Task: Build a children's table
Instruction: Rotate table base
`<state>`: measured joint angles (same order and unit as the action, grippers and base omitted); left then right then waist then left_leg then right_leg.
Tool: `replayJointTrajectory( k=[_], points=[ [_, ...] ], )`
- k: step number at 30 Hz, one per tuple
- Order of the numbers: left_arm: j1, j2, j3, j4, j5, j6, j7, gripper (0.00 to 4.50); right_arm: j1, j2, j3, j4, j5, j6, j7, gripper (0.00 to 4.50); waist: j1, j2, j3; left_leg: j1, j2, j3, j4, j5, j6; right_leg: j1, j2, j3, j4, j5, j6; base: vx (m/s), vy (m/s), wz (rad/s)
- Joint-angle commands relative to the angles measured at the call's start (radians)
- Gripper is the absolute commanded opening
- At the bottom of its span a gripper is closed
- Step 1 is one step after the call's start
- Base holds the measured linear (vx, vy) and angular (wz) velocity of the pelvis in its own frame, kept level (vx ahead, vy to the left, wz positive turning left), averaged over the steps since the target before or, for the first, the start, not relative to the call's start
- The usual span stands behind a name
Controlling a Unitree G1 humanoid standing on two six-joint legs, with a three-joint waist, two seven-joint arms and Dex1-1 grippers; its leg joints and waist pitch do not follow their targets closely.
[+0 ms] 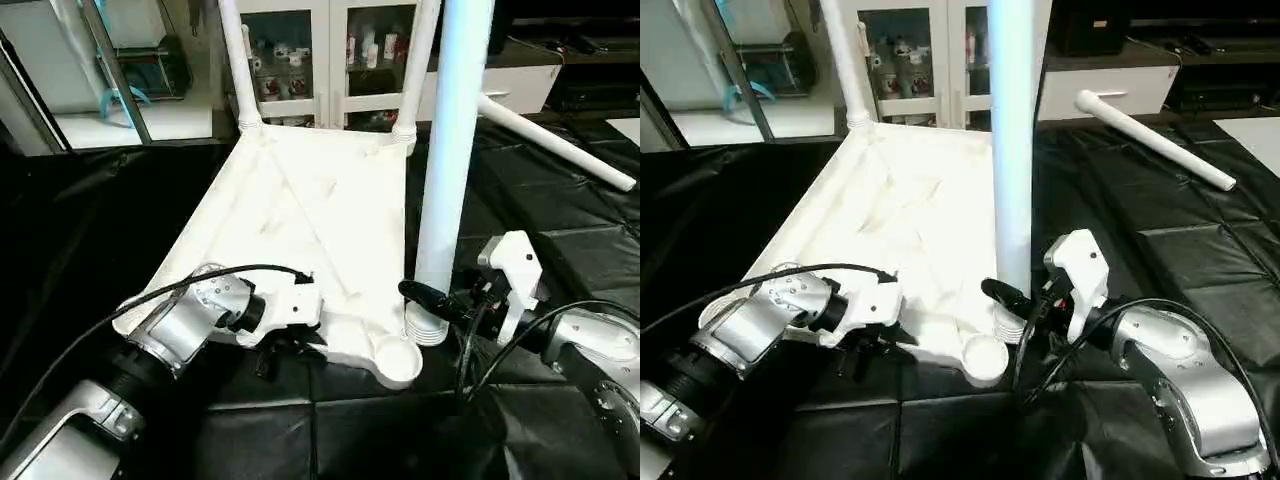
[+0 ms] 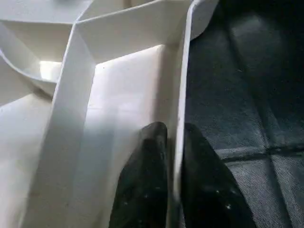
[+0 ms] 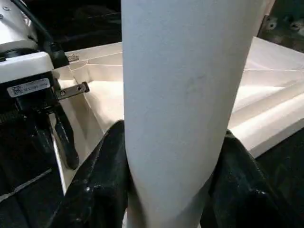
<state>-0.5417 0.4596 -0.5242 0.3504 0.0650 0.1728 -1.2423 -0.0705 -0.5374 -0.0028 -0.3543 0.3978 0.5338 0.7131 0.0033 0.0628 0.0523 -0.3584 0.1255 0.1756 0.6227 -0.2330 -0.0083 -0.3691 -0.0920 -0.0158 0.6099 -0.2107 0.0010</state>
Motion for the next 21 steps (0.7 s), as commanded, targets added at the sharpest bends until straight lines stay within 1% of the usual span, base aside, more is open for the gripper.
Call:
replayJointTrajectory(
  k=[1, 3, 5, 6, 8, 9, 10, 11, 12, 13, 14, 15, 16, 17, 18, 19, 20, 21],
  points=[
    [0.011, 0.005, 0.022, 0.003, 0.021, 0.044, 0.062, 0.23, 0.001, -0.001, 0.013, -0.022, 0.002, -0.008, 0.002, 1.82, -0.001, -0.008, -0.040, 0.011, 0.096, -0.048, -0.110, -0.337, -0.027, 0.015, -0.068, 0.038, -0.087, -0.337, -0.218, 0.000, 0.000, 0.00],
    [0.020, 0.002, 0.035, 0.002, 0.029, 0.070, 0.096, 0.17, -0.003, 0.002, 0.016, -0.019, 0.000, -0.010, 0.000, 1.82, -0.001, -0.008, -0.040, 0.012, 0.095, -0.049, -0.111, -0.354, -0.030, 0.011, -0.067, 0.039, -0.092, -0.375, -0.200, 0.000, 0.000, 0.00],
    [0.041, 0.003, 0.060, 0.000, 0.051, 0.119, 0.161, 0.07, -0.008, 0.012, 0.019, -0.011, -0.006, -0.016, -0.009, 1.82, -0.004, -0.006, -0.038, 0.008, 0.096, -0.053, -0.114, -0.363, -0.035, 0.011, -0.068, 0.039, -0.091, -0.380, -0.194, 0.000, 0.000, 0.00],
    [0.054, 0.003, 0.080, -0.007, 0.055, 0.157, 0.194, 0.07, -0.012, 0.019, 0.020, -0.005, -0.010, -0.020, -0.018, 1.82, -0.009, -0.006, -0.038, 0.005, 0.094, -0.054, -0.114, -0.369, -0.036, 0.013, -0.068, 0.038, -0.091, -0.382, -0.190, 0.000, 0.000, 0.00],
    [0.063, 0.002, 0.093, -0.014, 0.057, 0.182, 0.213, 0.01, -0.015, 0.023, 0.019, -0.002, -0.012, -0.022, -0.024, 1.82, -0.018, -0.008, -0.039, 0.001, 0.092, -0.056, -0.113, -0.366, -0.035, 0.015, -0.068, 0.037, -0.092, -0.388, -0.186, 0.000, 0.000, 0.00],
    [0.076, 0.002, 0.110, -0.027, 0.063, 0.223, 0.248, 0.01, -0.017, 0.030, 0.018, 0.004, -0.016, -0.026, -0.033, 1.82, -0.027, -0.008, -0.042, -0.007, 0.092, -0.060, -0.113, -0.348, -0.032, 0.021, -0.069, 0.036, -0.087, -0.372, -0.186, 0.000, 0.000, 0.00],
    [0.087, 0.002, 0.123, -0.038, 0.068, 0.256, 0.275, 0.01, -0.019, 0.036, 0.016, 0.008, -0.020, -0.029, -0.041, 1.82, -0.035, -0.008, -0.039, -0.022, 0.090, -0.065, -0.117, -0.333, -0.026, 0.028, -0.068, 0.030, -0.085, -0.372, -0.178, -0.006, 0.007, -0.22],
    [0.105, 0.005, 0.138, -0.052, 0.072, 0.297, 0.299, 0.00, -0.022, 0.043, 0.014, 0.015, -0.025, -0.031, -0.053, 1.82, -0.038, -0.008, -0.040, -0.024, 0.088, -0.065, -0.116, -0.332, -0.022, 0.028, -0.067, 0.028, -0.087, -0.383, -0.170, -0.006, 0.007, -0.22],
    [0.124, 0.012, 0.148, -0.066, 0.077, 0.330, 0.322, 0.00, -0.026, 0.051, 0.013, 0.022, -0.030, -0.034, -0.064, 1.82, -0.046, -0.010, -0.043, -0.025, 0.086, -0.067, -0.113, -0.317, -0.019, 0.027, -0.067, 0.028, -0.085, -0.366, -0.170, 0.011, 0.003, -0.20],
    [0.144, 0.021, 0.156, -0.082, 0.087, 0.359, 0.343, 0.00, -0.030, 0.059, 0.011, 0.029, -0.034, -0.036, -0.078, 1.82, -0.056, -0.015, -0.045, -0.031, 0.085, -0.068, -0.110, -0.288, -0.008, 0.030, -0.069, 0.028, -0.082, -0.333, -0.181, 0.018, -0.004, -0.18],
    [0.167, 0.033, 0.162, -0.098, 0.098, 0.385, 0.360, 0.00, -0.036, 0.068, 0.009, 0.036, -0.038, -0.036, -0.092, 1.82, -0.061, -0.013, -0.043, -0.033, 0.084, -0.068, -0.111, -0.285, -0.001, 0.030, -0.067, 0.026, -0.084, -0.331, -0.183, 0.018, -0.004, -0.18],
    [0.167, 0.033, 0.162, -0.098, 0.098, 0.385, 0.360, 0.00, -0.036, 0.068, 0.009, 0.036, -0.038, -0.036, -0.092, 1.82, -0.070, -0.012, -0.042, -0.031, 0.082, -0.068, -0.109, -0.290, 0.009, 0.028, -0.065, 0.025, -0.088, -0.337, -0.186, 0.000, 0.000, 0.00],
    [0.209, 0.052, 0.174, -0.136, 0.123, 0.432, 0.397, 0.00, -0.048, 0.079, 0.009, 0.046, -0.043, -0.037, -0.106, 1.82, -0.075, -0.021, -0.046, -0.029, 0.082, -0.068, -0.104, -0.285, 0.018, 0.028, -0.067, 0.025, -0.087, -0.340, -0.191, 0.000, 0.000, 0.00],
    [0.223, 0.057, 0.178, -0.153, 0.129, 0.448, 0.404, 0.00, -0.053, 0.082, 0.010, 0.048, -0.043, -0.036, -0.109, 1.82, -0.076, -0.023, -0.044, -0.027, 0.083, -0.066, -0.104, -0.278, 0.024, 0.025, -0.068, 0.026, -0.090, -0.337, -0.196, 0.000, 0.000, 0.00],
    [0.235, 0.061, 0.181, -0.172, 0.132, 0.466, 0.410, 0.00, -0.056, 0.084, 0.011, 0.050, -0.043, -0.035, -0.111, 1.82, -0.078, -0.017, -0.043, -0.024, 0.083, -0.066, -0.102, -0.265, 0.035, 0.024, -0.067, 0.024, -0.091, -0.323, -0.207, 0.000, 0.000, 0.00],
    [0.255, 0.059, 0.185, -0.207, 0.137, 0.504, 0.428, 0.00, -0.062, 0.088, 0.015, 0.052, -0.043, -0.034, -0.111, 1.82, -0.079, -0.028, -0.044, -0.022, 0.084, -0.063, -0.100, -0.258, 0.045, 0.023, -0.066, 0.023, -0.093, -0.309, -0.217, 0.000, 0.000, 0.00],
    [0.255, 0.059, 0.185, -0.208, 0.137, 0.505, 0.429, 0.00, -0.062, 0.088, 0.015, 0.053, -0.043, -0.034, -0.112, 1.82, -0.076, -0.020, -0.045, -0.020, 0.086, -0.064, -0.099, -0.250, 0.048, 0.023, -0.068, 0.022, -0.088, -0.301, -0.224, 0.000, 0.000, 0.00],
    [0.260, 0.058, 0.184, -0.219, 0.141, 0.516, 0.437, 0.00, -0.065, 0.090, 0.017, 0.055, -0.044, -0.034, -0.113, 1.82, -0.074, -0.018, -0.044, -0.017, 0.086, -0.060, -0.099, -0.242, 0.054, 0.020, -0.065, 0.019, -0.092, -0.293, -0.229, 0.000, 0.000, 0.00]
  ],
)
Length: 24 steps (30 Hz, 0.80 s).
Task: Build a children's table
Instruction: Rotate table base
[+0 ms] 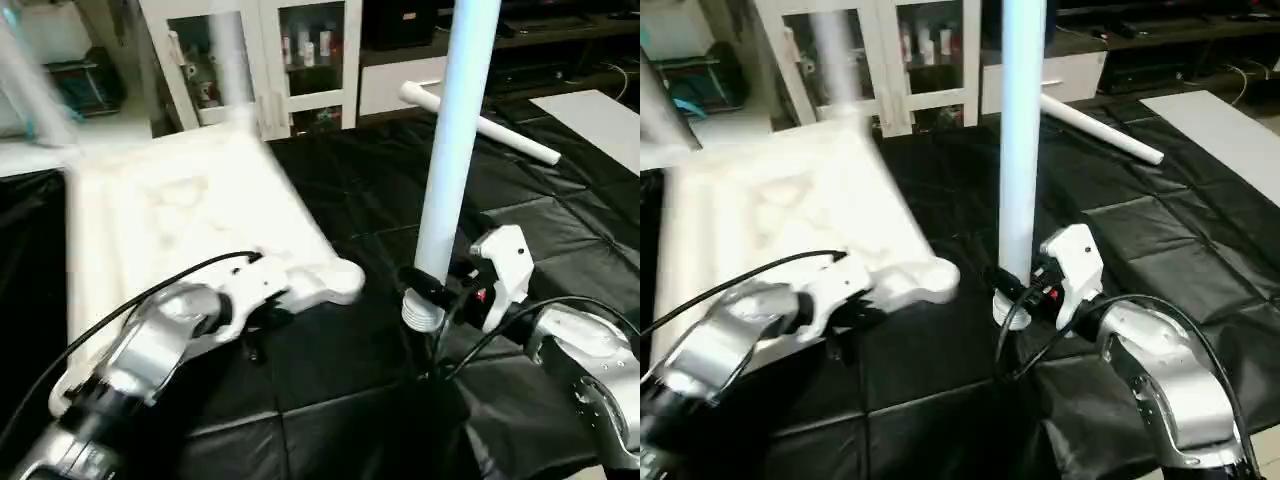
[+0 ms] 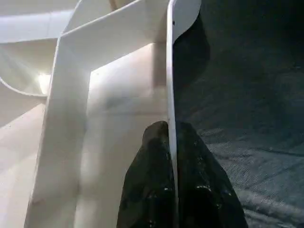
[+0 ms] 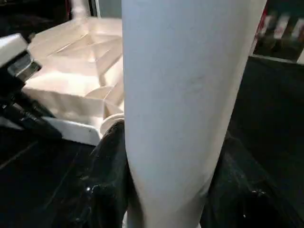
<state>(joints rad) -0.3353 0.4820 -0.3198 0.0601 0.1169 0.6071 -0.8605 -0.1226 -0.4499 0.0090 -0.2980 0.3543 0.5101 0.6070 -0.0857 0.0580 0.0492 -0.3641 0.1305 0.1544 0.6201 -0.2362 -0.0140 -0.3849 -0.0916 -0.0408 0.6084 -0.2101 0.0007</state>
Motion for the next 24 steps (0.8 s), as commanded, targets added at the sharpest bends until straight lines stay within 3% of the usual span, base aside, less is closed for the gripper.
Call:
replayJointTrajectory(
  k=[1, 6, 12, 16, 17, 21, 23, 24],
  points=[
    [0.058, 0.031, -0.021, 0.058, 0.096, 0.093, 0.068, 0.00, -0.018, 0.006, 0.007, 0.002, -0.002, -0.011, -0.008, 1.82, 0.016, -0.017, -0.041, -0.011, 0.082, -0.038, -0.095, -0.232, 0.062, 0.037, -0.066, 0.044, -0.090, -0.287, -0.232, 0.000, 0.000, 0.00],
    [0.060, -0.031, -0.025, 0.016, 0.053, 0.051, 0.102, 0.00, -0.061, 0.039, 0.007, 0.034, 0.003, -0.015, -0.029, 1.82, 0.034, -0.025, -0.044, -0.008, 0.084, -0.033, -0.095, -0.178, 0.070, 0.039, -0.063, 0.040, -0.083, -0.211, -0.256, 0.000, 0.000, 0.00],
    [0.040, -0.046, -0.058, 0.030, 0.048, -0.011, 0.094, 0.00, -0.104, 0.052, 0.010, 0.056, 0.037, 0.007, 0.007, 1.82, 0.053, -0.022, -0.047, -0.002, 0.086, -0.028, -0.093, -0.146, 0.076, 0.039, -0.061, 0.042, -0.075, -0.147, -0.262, 0.000, 0.000, 0.00],
    [0.025, -0.084, -0.021, 0.021, 0.001, -0.023, 0.100, 0.00, -0.117, 0.026, 0.026, 0.060, 0.063, 0.021, 0.078, 1.82, 0.062, -0.028, -0.049, -0.003, 0.086, -0.025, -0.090, -0.115, 0.089, 0.044, -0.064, 0.043, -0.071, -0.116, -0.269, 0.000, 0.000, 0.00],
    [0.023, -0.094, -0.010, 0.021, -0.009, -0.032, 0.102, 0.47, -0.119, 0.022, 0.026, 0.061, 0.063, 0.021, 0.083, 1.82, 0.067, -0.028, -0.048, -0.001, 0.086, -0.023, -0.090, -0.117, 0.090, 0.041, -0.063, 0.043, -0.075, -0.134, -0.267, 0.000, 0.000, 0.00],
    [0.017, -0.142, 0.078, -0.038, -0.128, 0.008, 0.057, 0.65, -0.135, 0.011, 0.017, 0.068, 0.070, 0.029, 0.099, 1.82, 0.074, -0.026, -0.051, 0.002, 0.089, -0.021, -0.089, -0.108, 0.082, 0.039, -0.062, 0.042, -0.072, -0.136, -0.270, 0.000, 0.000, 0.00],
    [0.016, -0.140, 0.080, -0.054, -0.144, 0.010, 0.041, 0.91, -0.139, 0.008, 0.015, 0.070, 0.072, 0.030, 0.104, 1.82, 0.078, -0.024, -0.058, 0.010, 0.088, -0.018, -0.081, -0.057, 0.089, 0.036, -0.059, 0.042, -0.061, -0.045, -0.286, 0.000, 0.000, 0.00],
    [0.015, -0.139, 0.080, -0.061, -0.151, 0.011, 0.037, 1.00, -0.143, 0.005, 0.014, 0.072, 0.074, 0.031, 0.108, 1.82, 0.080, -0.027, -0.059, 0.004, 0.088, -0.018, -0.080, -0.011, 0.110, 0.039, -0.057, 0.041, -0.054, 0.023, -0.295, 0.000, 0.000, 0.00]
  ],
)
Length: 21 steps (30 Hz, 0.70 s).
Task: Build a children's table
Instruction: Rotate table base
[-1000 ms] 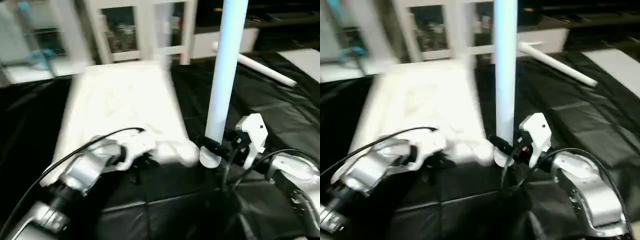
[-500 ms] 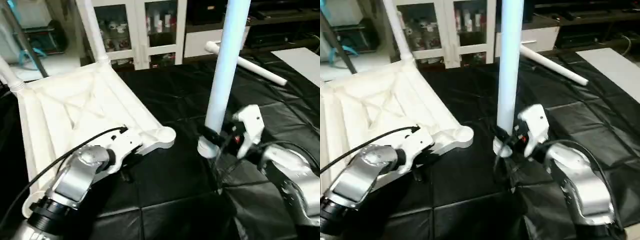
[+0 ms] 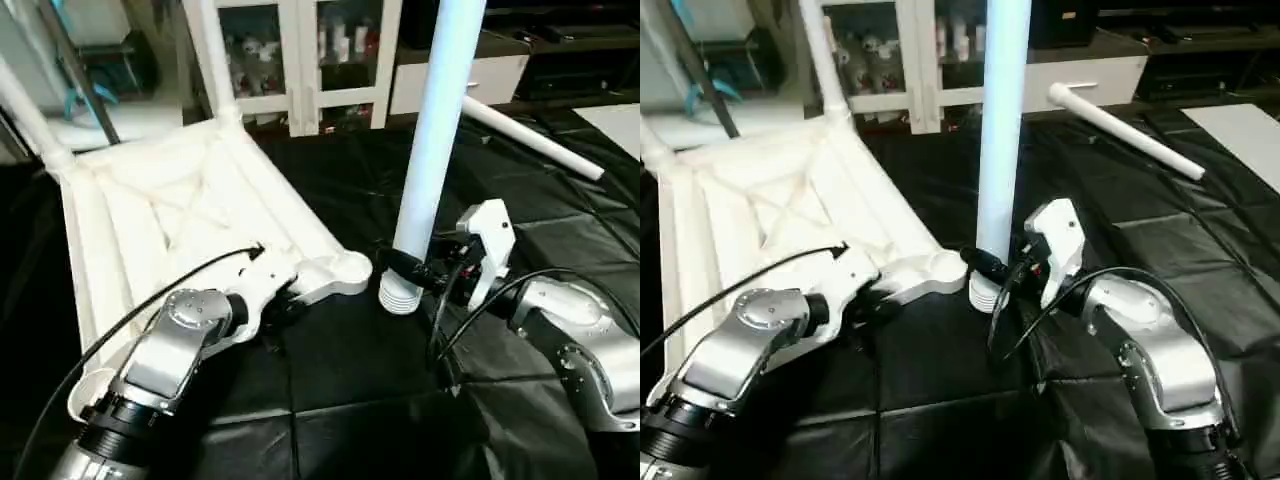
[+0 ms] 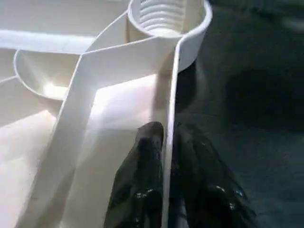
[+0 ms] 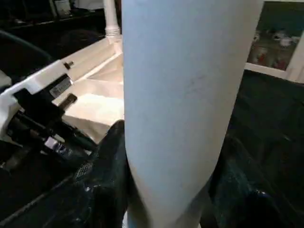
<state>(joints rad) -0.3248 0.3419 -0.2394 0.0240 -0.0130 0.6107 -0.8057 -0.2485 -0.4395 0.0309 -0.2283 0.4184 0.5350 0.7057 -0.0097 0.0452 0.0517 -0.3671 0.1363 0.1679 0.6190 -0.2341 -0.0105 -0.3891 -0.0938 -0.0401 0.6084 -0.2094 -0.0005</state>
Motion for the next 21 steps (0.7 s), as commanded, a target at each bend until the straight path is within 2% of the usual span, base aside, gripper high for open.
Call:
replayJointTrajectory(
  k=[1, 5, 8, 9, 10, 11, 13, 14, 16, 17, 19, 20, 21],
  points=[
    [0.003, 0.002, 0.000, -0.029, -0.022, 0.000, -0.016, 1.06, -0.020, -0.007, -0.009, 0.004, 0.011, 0.007, 0.012, 1.82, 0.007, -0.016, -0.063, 0.005, 0.082, -0.029, -0.074, 0.019, 0.128, 0.045, -0.057, 0.040, -0.050, 0.062, -0.299, 0.000, 0.000, 0.00],
    [-0.019, 0.005, 0.000, -0.020, -0.016, -0.061, -0.026, 1.38, -0.030, -0.022, -0.011, 0.007, 0.018, 0.008, 0.035, 1.82, 0.019, -0.022, -0.063, 0.004, 0.081, -0.025, -0.069, 0.032, 0.158, 0.045, -0.060, 0.040, -0.051, 0.053, -0.302, 0.000, 0.000, 0.00],
    [-0.062, 0.019, -0.017, 0.053, 0.011, -0.124, -0.041, 1.38, -0.035, -0.035, -0.013, 0.011, 0.020, 0.009, 0.051, 1.82, 0.022, -0.022, -0.060, 0.004, 0.082, -0.025, -0.070, 0.011, 0.149, 0.043, -0.058, 0.039, -0.053, 0.006, -0.295, 0.000, 0.000, 0.00],
    [-0.062, 0.019, -0.017, 0.053, 0.011, -0.124, -0.041, 1.38, -0.035, -0.035, -0.013, 0.011, 0.020, 0.009, 0.051, 1.82, 0.024, -0.020, -0.060, 0.008, 0.082, -0.023, -0.070, -0.006, 0.140, 0.041, -0.057, 0.039, -0.054, -0.016, -0.288, 0.000, 0.000, 0.00],
    [-0.068, 0.021, -0.020, 0.064, 0.013, -0.131, -0.042, 1.38, -0.035, -0.037, -0.013, 0.011, 0.021, 0.010, 0.053, 1.82, 0.023, -0.022, -0.059, 0.004, 0.083, -0.024, -0.072, -0.008, 0.132, 0.045, -0.058, 0.039, -0.053, -0.019, -0.284, 0.000, 0.000, 0.00],
    [-0.094, 0.023, -0.032, 0.105, 0.008, -0.145, -0.050, 1.38, -0.037, -0.043, -0.013, 0.012, 0.023, 0.010, 0.056, 1.82, 0.023, -0.018, -0.061, 0.006, 0.082, -0.024, -0.070, 0.001, 0.126, 0.044, -0.058, 0.039, -0.051, -0.008, -0.283, 0.000, 0.000, 0.00],
    [-0.110, 0.025, -0.042, 0.132, 0.009, -0.153, -0.059, 1.38, -0.038, -0.044, -0.015, 0.013, 0.024, 0.008, 0.057, 1.82, 0.022, -0.020, -0.063, 0.006, 0.081, -0.023, -0.069, 0.006, 0.123, 0.045, -0.058, 0.039, -0.049, 0.004, -0.283, 0.000, 0.000, 0.00],
    [-0.116, 0.027, -0.049, 0.145, 0.012, -0.154, -0.065, 1.38, -0.038, -0.043, -0.017, 0.013, 0.022, 0.006, 0.055, 1.82, 0.024, -0.009, -0.065, 0.006, 0.080, -0.024, -0.067, 0.019, 0.124, 0.044, -0.057, 0.039, -0.046, 0.023, -0.286, 0.000, 0.000, 0.00],
    [-0.119, 0.028, -0.054, 0.157, 0.016, -0.158, -0.071, 1.38, -0.040, -0.039, -0.020, 0.016, 0.022, 0.003, 0.052, 1.82, 0.021, -0.016, -0.066, 0.005, 0.081, -0.024, -0.066, 0.030, 0.130, 0.046, -0.058, 0.039, -0.046, 0.050, -0.292, 0.000, 0.000, 0.00],
    [-0.120, 0.029, -0.057, 0.166, 0.016, -0.160, -0.075, 1.38, -0.042, -0.037, -0.022, 0.018, 0.022, 0.000, 0.049, 1.82, 0.019, -0.009, -0.067, 0.005, 0.080, -0.023, -0.064, 0.034, 0.132, 0.046, -0.057, 0.038, -0.046, 0.066, -0.297, 0.000, 0.000, 0.00],
    [-0.125, 0.030, -0.062, 0.184, 0.017, -0.167, -0.082, 1.38, -0.049, -0.031, -0.026, 0.026, 0.020, -0.008, 0.040, 1.82, 0.020, -0.012, -0.067, 0.005, 0.081, -0.023, -0.064, 0.031, 0.134, 0.048, -0.059, 0.038, -0.044, 0.071, -0.304, 0.000, 0.000, 0.00],
    [-0.125, 0.034, -0.075, 0.196, 0.015, -0.155, -0.097, 1.38, -0.065, -0.021, -0.037, 0.041, 0.019, -0.016, 0.025, 1.82, 0.018, -0.007, -0.067, 0.006, 0.080, -0.023, -0.065, 0.023, 0.132, 0.046, -0.057, 0.037, -0.046, 0.059, -0.306, 0.000, 0.000, 0.00],
    [-0.126, 0.037, -0.084, 0.203, 0.017, -0.152, -0.104, 1.38, -0.077, -0.016, -0.043, 0.052, 0.018, -0.022, 0.017, 1.82, 0.017, -0.008, -0.067, 0.005, 0.079, -0.023, -0.065, 0.018, 0.129, 0.047, -0.058, 0.037, -0.045, 0.053, -0.309, 0.000, 0.000, 0.00]
  ],
)
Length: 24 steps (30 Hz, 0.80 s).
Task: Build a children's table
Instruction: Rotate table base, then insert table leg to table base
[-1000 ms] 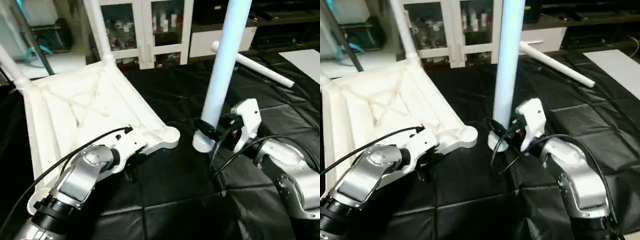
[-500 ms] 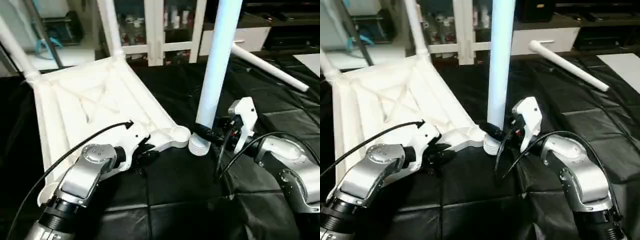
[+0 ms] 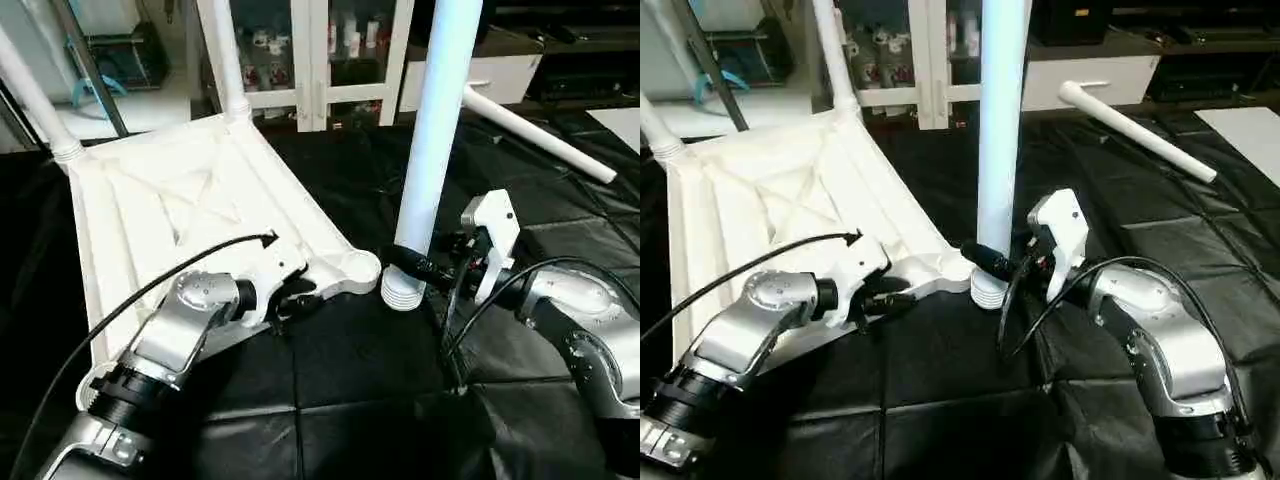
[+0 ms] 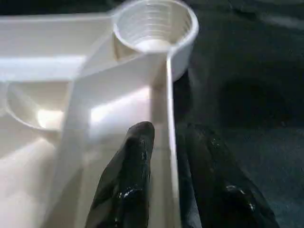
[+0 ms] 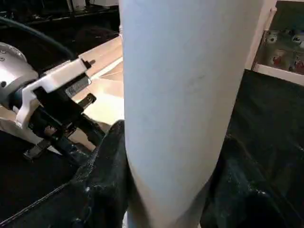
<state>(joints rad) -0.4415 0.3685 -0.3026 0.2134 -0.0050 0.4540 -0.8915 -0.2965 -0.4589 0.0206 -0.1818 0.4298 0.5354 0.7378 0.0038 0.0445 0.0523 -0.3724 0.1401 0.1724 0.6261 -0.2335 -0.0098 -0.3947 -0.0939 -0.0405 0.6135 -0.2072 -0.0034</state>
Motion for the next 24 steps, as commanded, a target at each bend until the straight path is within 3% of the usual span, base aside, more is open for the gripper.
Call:
replayJointTrajectory(
  k=[1, 2, 10, 19, 22, 24],
  points=[
    [-0.009, 0.013, -0.025, 0.017, 0.009, 0.006, -0.020, 1.38, -0.033, 0.006, -0.035, 0.009, 0.006, -0.024, -0.019, 1.82, 0.004, -0.007, -0.067, 0.013, 0.077, -0.028, -0.074, 0.001, 0.119, 0.051, -0.057, 0.037, -0.052, 0.033, -0.308, 0.000, 0.000, 0.00],
    [-0.010, 0.013, -0.028, 0.030, 0.015, 0.004, -0.014, 1.38, -0.041, 0.008, -0.036, 0.014, 0.006, -0.026, -0.021, 1.82, 0.004, -0.003, -0.066, 0.014, 0.078, -0.027, -0.074, -0.009, 0.111, 0.052, -0.056, 0.037, -0.052, 0.028, -0.308, 0.000, 0.000, 0.00],
    [-0.010, 0.023, -0.022, 0.049, 0.010, 0.016, -0.024, 0.86, -0.080, 0.025, -0.039, 0.035, 0.020, -0.025, -0.018, 1.82, 0.003, -0.006, -0.067, 0.015, 0.078, -0.027, -0.077, -0.030, 0.092, 0.056, -0.057, 0.038, -0.052, 0.019, -0.306, 0.000, 0.000, 0.00],
    [0.000, -0.002, -0.034, 0.046, -0.016, 0.013, -0.040, 0.18, -0.146, 0.061, -0.018, 0.182, 0.033, -0.021, 0.031, 1.82, 0.003, -0.005, -0.071, 0.013, 0.076, -0.026, -0.071, 0.013, 0.114, 0.056, -0.057, 0.035, -0.046, 0.066, -0.323, 0.000, 0.000, 0.00],
    [0.007, -0.005, -0.056, 0.022, -0.018, 0.022, -0.057, 0.08, -0.165, 0.068, -0.023, 0.226, 0.052, -0.005, 0.054, 1.82, 0.004, -0.012, -0.071, 0.014, 0.077, -0.024, -0.071, 0.008, 0.115, 0.056, -0.057, 0.036, -0.048, 0.049, -0.323, 0.000, 0.000, 0.00],
    [0.012, -0.004, -0.068, -0.003, -0.019, 0.032, -0.066, 0.01, -0.172, 0.065, -0.017, 0.244, 0.060, 0.009, 0.079, 1.82, 0.008, -0.011, -0.072, 0.014, 0.078, -0.025, -0.070, 0.024, 0.125, 0.056, -0.058, 0.036, -0.045, 0.057, -0.321, 0.000, 0.000, 0.00]
  ],
)
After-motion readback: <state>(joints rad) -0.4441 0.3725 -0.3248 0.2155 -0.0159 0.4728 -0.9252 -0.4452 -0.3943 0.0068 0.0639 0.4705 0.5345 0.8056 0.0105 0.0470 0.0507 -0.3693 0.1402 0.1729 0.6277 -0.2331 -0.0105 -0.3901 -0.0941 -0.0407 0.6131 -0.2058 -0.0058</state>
